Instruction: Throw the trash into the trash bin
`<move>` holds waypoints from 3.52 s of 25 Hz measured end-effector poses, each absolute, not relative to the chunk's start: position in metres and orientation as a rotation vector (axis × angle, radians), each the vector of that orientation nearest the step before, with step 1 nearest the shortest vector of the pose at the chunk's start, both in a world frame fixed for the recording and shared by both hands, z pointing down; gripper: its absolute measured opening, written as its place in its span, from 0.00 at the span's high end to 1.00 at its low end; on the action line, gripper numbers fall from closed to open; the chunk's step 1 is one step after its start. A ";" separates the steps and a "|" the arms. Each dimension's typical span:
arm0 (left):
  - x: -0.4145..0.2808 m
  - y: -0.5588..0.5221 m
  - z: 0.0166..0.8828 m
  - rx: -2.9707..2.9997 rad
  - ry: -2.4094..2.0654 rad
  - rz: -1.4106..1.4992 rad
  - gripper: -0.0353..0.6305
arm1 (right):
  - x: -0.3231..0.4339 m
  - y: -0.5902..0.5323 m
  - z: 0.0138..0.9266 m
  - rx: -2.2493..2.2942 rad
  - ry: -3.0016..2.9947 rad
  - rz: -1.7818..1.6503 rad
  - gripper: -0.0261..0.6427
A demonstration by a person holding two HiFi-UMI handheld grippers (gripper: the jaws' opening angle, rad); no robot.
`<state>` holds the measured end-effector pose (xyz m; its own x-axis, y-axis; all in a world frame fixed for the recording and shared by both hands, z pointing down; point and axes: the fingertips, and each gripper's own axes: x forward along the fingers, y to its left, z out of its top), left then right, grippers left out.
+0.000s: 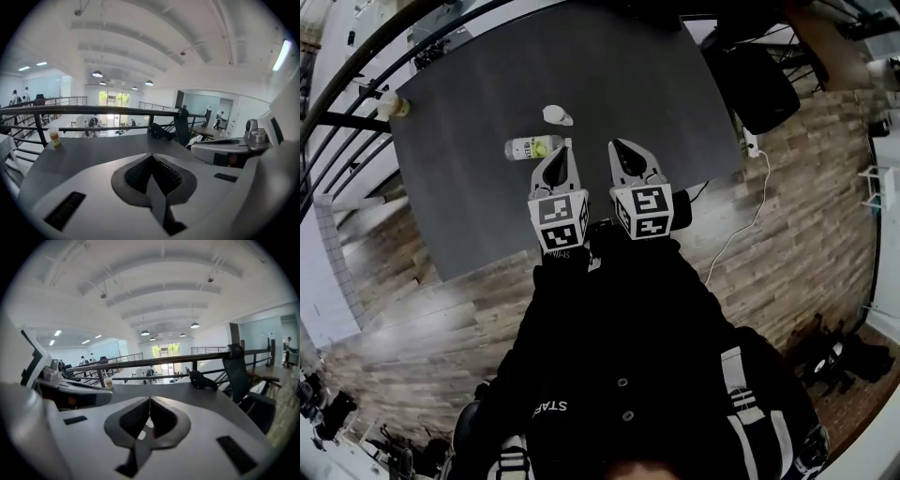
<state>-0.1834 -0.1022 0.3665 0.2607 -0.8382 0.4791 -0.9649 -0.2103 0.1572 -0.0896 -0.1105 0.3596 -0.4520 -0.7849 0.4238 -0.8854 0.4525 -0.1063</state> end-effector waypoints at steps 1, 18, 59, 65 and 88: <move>-0.195 -0.101 0.359 2.116 -1.657 0.396 0.95 | -0.101 -0.111 0.351 1.403 -2.415 0.439 0.93; -0.295 -0.082 0.269 2.116 -1.872 0.221 0.95 | -0.197 -0.107 0.258 1.235 -2.628 0.251 0.93; -0.354 -0.103 0.359 1.920 -1.820 0.319 0.95 | -0.231 -0.141 0.385 1.035 -2.405 0.464 0.93; -0.363 -0.097 0.402 1.841 -1.771 0.341 0.95 | -0.256 -0.136 0.432 0.912 -2.351 0.493 0.93; -0.402 -0.085 0.514 1.615 -1.636 0.424 0.95 | -0.328 -0.138 0.577 0.343 -2.112 0.288 0.62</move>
<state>-0.4023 -0.0854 0.5136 0.1150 -0.6884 0.7162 -0.9496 0.1355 0.2828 -0.3281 -0.1376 0.5773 -0.5160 -0.1307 0.8466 -0.3524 0.9332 -0.0708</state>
